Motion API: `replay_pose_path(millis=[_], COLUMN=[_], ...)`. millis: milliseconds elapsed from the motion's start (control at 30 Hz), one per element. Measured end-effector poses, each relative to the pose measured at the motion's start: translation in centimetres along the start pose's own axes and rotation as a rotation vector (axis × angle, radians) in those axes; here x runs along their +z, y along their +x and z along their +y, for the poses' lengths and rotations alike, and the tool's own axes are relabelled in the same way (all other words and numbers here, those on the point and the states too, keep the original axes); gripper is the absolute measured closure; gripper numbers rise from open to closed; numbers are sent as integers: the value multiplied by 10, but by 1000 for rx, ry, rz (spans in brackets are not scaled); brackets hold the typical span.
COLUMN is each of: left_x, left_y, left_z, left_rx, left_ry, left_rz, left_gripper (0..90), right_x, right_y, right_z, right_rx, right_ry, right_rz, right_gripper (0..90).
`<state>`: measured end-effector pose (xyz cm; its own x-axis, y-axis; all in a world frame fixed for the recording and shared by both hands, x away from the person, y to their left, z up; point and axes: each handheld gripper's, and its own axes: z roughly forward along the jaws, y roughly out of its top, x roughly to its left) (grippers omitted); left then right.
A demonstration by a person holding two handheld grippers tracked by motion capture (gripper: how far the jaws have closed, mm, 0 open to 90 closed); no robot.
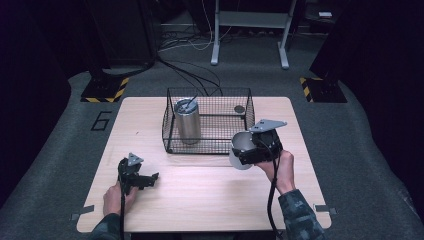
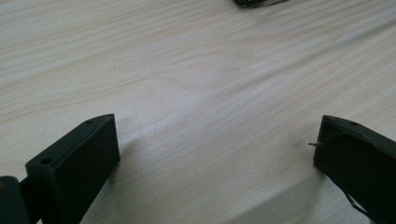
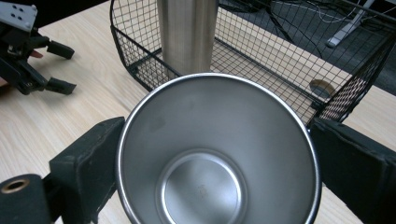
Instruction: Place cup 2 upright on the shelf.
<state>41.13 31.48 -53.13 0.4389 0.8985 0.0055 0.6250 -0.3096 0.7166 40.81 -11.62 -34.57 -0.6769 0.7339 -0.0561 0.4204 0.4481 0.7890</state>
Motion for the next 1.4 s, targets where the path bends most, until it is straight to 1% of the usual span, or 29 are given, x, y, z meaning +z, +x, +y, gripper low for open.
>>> replay_pose_path(millis=[67,100,167,233,300,333,500,533,567,667,733,1000,1133,1167,1200,1233,1267,1333,1400], left_x=[0,0,0,0,0,0,0,0,0,0,0,-1,-1,-1,-1,-1,-1,-1,-1], left_y=[0,0,0,0,0,0,0,0,0,0,0,0,0,0,0,0,0,0,0], left_z=[0,0,0,0,0,0,0,0,0,0,0,0,0,0,0,0,0,0,0], left_rx=[0,0,0,0,1,1,1,1,2,2,8,16,12,12,12,12,12,13,12], left_ry=[0,0,0,0,0,0,0,0,0,-5,5,11,10,9,9,10,10,10,9], left_rz=[0,0,0,0,0,0,-1,-1,-2,0,-5,-9,-9,-9,-9,-9,-9,-8,-8], left_gripper=[0,0,0,0,0,0,0,0,0,0,0,1,1,1,1,1,1,1,1], right_x=[1,1,2,3,5,5,10,11,13,14,15,20,25,26,27,29,31,33,36], right_y=[-1,-2,-3,-4,-5,-4,-4,-4,-4,-4,-4,-7,-10,-10,-11,-11,-12,-13,-15], right_z=[4,6,9,13,16,18,26,28,29,34,37,51,58,60,61,63,65,68,70], right_rx=[10,1,8,13,7,20,4,11,0,11,-3,4,-2,5,-2,3,-6,1,0], right_ry=[-5,-10,-5,-11,-16,-9,-12,-12,-19,-11,-9,-14,-12,-6,-12,-6,-12,-2,-10], right_rz=[2,1,0,1,5,5,9,10,8,11,6,6,2,3,3,1,-4,-4,-7], right_gripper=[57,57,57,57,57,57,57,57,57,57,57,57,57,57,57,57,57,57,57])
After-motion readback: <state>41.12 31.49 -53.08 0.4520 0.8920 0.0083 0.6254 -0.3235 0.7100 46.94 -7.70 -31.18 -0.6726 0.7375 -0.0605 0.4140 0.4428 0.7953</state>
